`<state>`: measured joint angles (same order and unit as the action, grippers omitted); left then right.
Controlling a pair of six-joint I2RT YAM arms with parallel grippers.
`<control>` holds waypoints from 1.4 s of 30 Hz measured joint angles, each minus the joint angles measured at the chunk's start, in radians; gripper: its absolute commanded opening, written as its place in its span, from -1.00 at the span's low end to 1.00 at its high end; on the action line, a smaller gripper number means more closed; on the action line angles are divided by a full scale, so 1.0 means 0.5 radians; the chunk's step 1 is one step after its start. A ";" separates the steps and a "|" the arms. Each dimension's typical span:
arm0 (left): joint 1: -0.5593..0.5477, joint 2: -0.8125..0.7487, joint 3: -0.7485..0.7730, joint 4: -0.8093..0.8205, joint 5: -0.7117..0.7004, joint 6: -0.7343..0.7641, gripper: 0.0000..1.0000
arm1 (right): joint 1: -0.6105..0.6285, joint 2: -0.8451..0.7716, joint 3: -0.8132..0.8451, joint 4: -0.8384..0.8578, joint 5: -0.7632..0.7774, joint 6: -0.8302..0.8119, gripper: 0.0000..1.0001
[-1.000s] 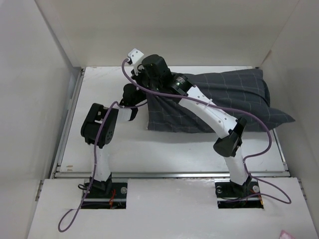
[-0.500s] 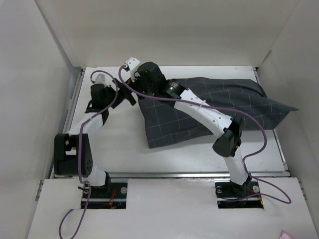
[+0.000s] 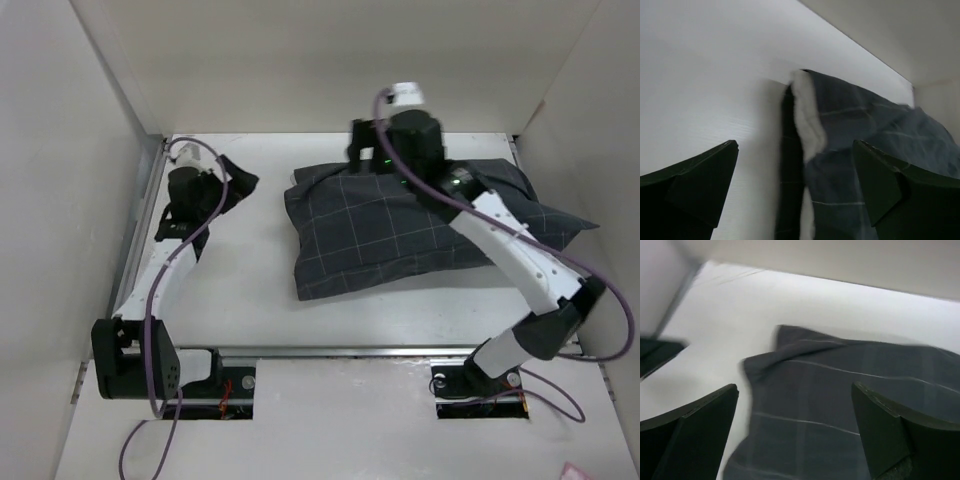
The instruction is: Put the pillow into the pillowcase
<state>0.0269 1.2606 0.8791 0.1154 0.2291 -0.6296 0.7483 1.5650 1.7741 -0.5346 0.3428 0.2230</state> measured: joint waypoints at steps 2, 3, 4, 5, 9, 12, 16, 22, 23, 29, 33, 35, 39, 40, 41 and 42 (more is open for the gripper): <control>-0.219 -0.010 0.086 0.023 0.062 0.046 1.00 | -0.244 -0.108 -0.124 0.025 0.041 0.116 1.00; -0.335 0.019 0.168 0.031 0.079 0.081 1.00 | -0.410 -0.158 -0.215 0.036 0.081 0.181 1.00; -0.408 0.047 0.227 0.047 0.104 0.097 1.00 | -0.565 -0.197 -0.313 0.039 0.143 0.237 1.00; -0.540 0.107 0.331 0.090 0.159 0.125 1.00 | -0.698 -0.215 -0.397 0.021 0.200 0.286 1.00; -0.788 0.323 0.477 0.333 0.408 0.144 1.00 | -1.005 -0.220 -0.687 -0.004 0.330 0.430 1.00; -0.890 0.562 0.557 0.392 0.510 0.148 1.00 | -1.131 -0.214 -0.858 -0.016 0.346 0.507 1.00; -0.976 0.827 0.578 0.372 0.587 0.153 1.00 | -1.250 -0.200 -1.109 0.050 0.269 0.649 1.00; -1.006 0.917 0.455 0.491 0.660 0.154 1.00 | -1.438 -0.223 -1.579 0.524 -0.358 0.751 1.00; -1.000 0.919 0.435 0.510 0.667 0.154 1.00 | -1.460 -0.219 -1.608 0.639 -0.486 0.751 1.00; -0.835 0.925 0.295 0.566 0.683 0.151 1.00 | -1.495 -0.021 -1.701 1.223 -1.070 0.745 1.00; -0.616 0.934 0.243 0.565 0.686 0.144 1.00 | -1.280 0.076 -1.600 1.409 -1.101 0.722 1.00; -0.508 0.955 0.249 0.562 0.667 0.147 1.00 | -1.109 0.102 -1.507 1.414 -1.044 0.700 1.00; -0.327 1.051 0.414 0.465 0.561 0.192 1.00 | -0.837 0.181 -1.315 1.405 -1.041 0.661 1.00; -0.303 1.084 0.489 0.424 0.526 0.211 1.00 | -0.793 0.201 -1.268 1.379 -1.043 0.638 1.00; -0.283 1.116 0.565 0.386 0.491 0.233 1.00 | -0.761 0.218 -1.226 1.346 -1.035 0.618 1.00; -0.268 1.137 0.623 0.359 0.463 0.247 1.00 | -0.736 0.229 -1.194 1.315 -1.019 0.599 1.00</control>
<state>-0.1070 1.8290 1.1908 0.2947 0.4606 -0.5060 0.3801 1.6794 1.1770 0.1230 -0.1669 0.5224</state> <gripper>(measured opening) 0.997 1.000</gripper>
